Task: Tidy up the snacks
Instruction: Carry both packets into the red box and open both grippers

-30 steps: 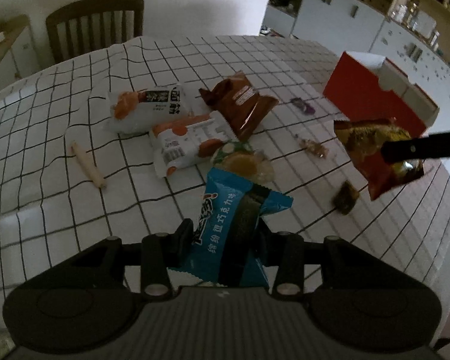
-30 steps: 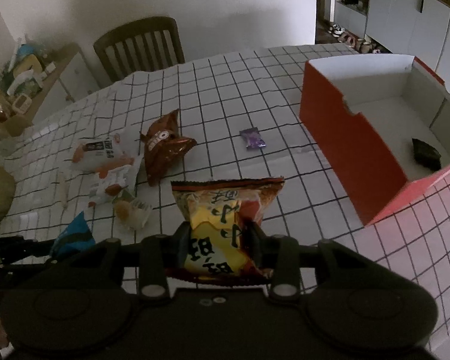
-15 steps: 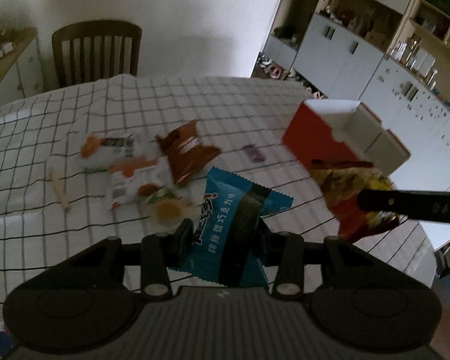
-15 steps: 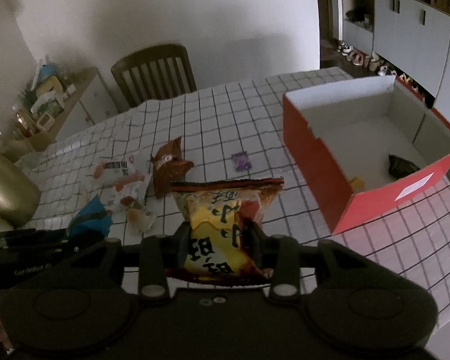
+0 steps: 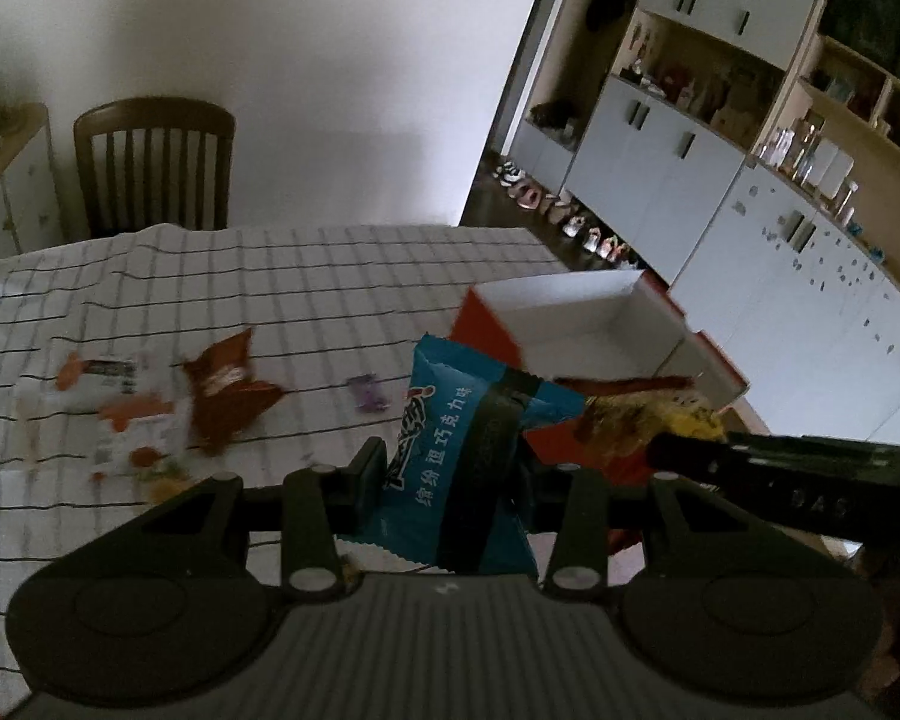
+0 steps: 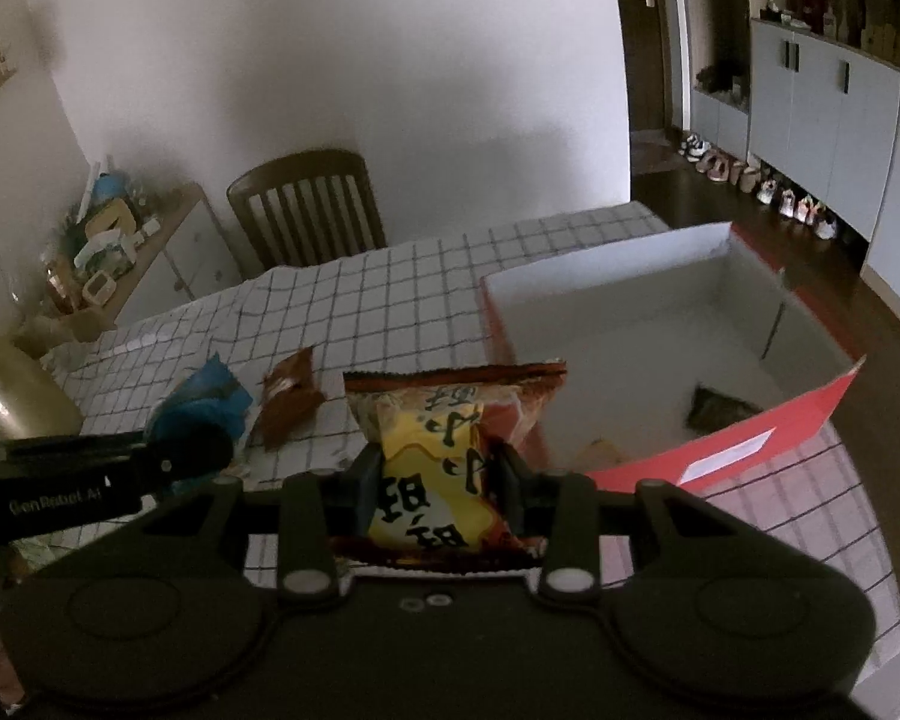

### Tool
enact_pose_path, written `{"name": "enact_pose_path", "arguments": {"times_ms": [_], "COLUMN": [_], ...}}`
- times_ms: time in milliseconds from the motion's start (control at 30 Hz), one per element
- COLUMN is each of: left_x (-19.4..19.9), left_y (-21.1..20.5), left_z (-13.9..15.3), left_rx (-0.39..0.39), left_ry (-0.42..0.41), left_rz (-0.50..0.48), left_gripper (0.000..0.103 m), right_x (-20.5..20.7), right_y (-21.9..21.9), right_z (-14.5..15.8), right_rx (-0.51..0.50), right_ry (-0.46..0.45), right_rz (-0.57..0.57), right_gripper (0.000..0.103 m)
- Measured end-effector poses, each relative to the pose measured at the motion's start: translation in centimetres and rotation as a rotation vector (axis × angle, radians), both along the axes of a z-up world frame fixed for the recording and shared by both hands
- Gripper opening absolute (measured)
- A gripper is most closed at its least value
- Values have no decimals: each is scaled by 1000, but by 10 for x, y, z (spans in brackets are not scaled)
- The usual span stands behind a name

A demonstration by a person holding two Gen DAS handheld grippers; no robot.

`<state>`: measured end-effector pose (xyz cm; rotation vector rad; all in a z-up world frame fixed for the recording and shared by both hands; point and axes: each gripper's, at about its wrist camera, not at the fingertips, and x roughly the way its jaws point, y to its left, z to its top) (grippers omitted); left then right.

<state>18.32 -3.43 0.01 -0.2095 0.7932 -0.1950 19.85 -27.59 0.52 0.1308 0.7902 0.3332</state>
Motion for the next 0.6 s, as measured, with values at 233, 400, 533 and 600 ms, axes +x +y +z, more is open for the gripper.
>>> {"name": "enact_pose_path", "arguments": {"times_ms": [233, 400, 533, 600], "left_x": [24, 47, 71, 83], "left_y": [-63, -102, -128, -140], "left_z": [2, -3, -10, -13], "left_rx": [-17, -7, 5, 21], "left_ry": [-7, -1, 27, 38], "left_rz": [0, 11, 14, 13], "left_gripper": [42, 42, 42, 42], "right_x": [19, 37, 56, 67], "right_y": [-55, -89, -114, -127], "right_z": [2, 0, -4, -6], "right_rx": [-4, -17, -27, -33], "right_ry": [-20, -39, -50, -53], "right_rz": [3, -1, -19, -31], "right_gripper": [38, 38, 38, 38]}}
